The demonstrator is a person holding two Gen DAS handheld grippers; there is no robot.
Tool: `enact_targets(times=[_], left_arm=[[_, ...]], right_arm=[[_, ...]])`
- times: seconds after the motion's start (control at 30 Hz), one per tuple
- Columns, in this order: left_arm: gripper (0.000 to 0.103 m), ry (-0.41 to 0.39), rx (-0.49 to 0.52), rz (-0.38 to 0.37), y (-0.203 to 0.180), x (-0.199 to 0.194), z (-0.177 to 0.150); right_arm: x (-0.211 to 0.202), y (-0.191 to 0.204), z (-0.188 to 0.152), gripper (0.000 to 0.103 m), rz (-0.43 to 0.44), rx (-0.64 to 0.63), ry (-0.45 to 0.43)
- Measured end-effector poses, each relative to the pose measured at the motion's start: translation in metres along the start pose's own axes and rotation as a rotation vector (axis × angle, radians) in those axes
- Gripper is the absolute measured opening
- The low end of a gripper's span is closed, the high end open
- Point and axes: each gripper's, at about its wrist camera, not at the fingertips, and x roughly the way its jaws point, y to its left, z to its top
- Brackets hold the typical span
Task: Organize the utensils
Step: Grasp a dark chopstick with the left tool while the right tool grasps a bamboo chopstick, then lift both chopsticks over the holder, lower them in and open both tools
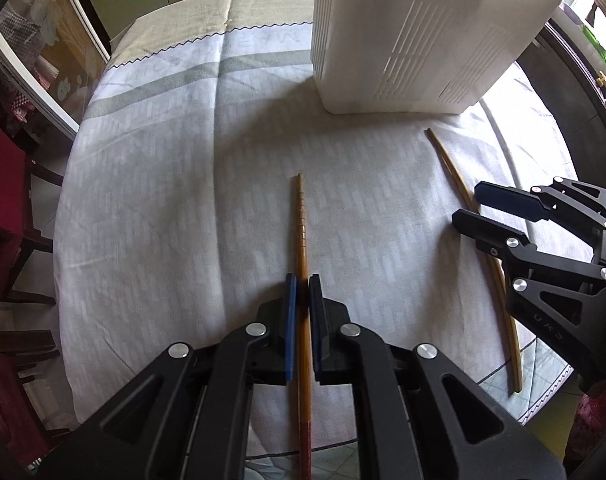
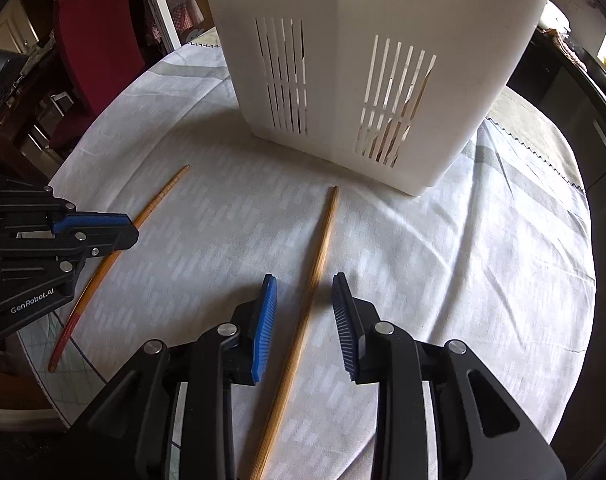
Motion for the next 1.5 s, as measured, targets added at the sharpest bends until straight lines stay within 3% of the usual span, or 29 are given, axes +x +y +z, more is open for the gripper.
enact_targets(times=[0.03, 0.1, 0.33, 0.47, 0.8, 1.17, 1.5], left_arm=[[0.007, -0.002, 0.002, 0.002, -0.002, 0.002, 0.002], [0.007, -0.007, 0.002, 0.002, -0.002, 0.001, 0.0], [0.007, -0.033, 0.011, -0.01, -0.005, -0.001, -0.005], [0.006, -0.065, 0.005, -0.036, -0.001, -0.009, -0.009], [0.006, -0.283, 0.004, -0.059, 0.004, -0.073, -0.026], [0.006, -0.52, 0.031, -0.028, -0.002, -0.136, -0.056], [0.006, -0.576, 0.051, -0.042, -0.01, -0.153, -0.067]], right_arm=[[0.0, -0.001, 0.0, 0.027, 0.0, -0.001, 0.001], [-0.002, -0.003, 0.004, 0.009, -0.003, 0.004, -0.004], [-0.018, -0.009, -0.005, 0.007, 0.047, 0.052, -0.065], [-0.056, -0.016, -0.012, 0.007, 0.082, 0.098, -0.182], [-0.161, -0.031, -0.062, 0.007, 0.129, 0.194, -0.506], [-0.199, -0.025, -0.106, 0.007, 0.119, 0.213, -0.603], [-0.199, -0.024, -0.108, 0.007, 0.102, 0.213, -0.621]])
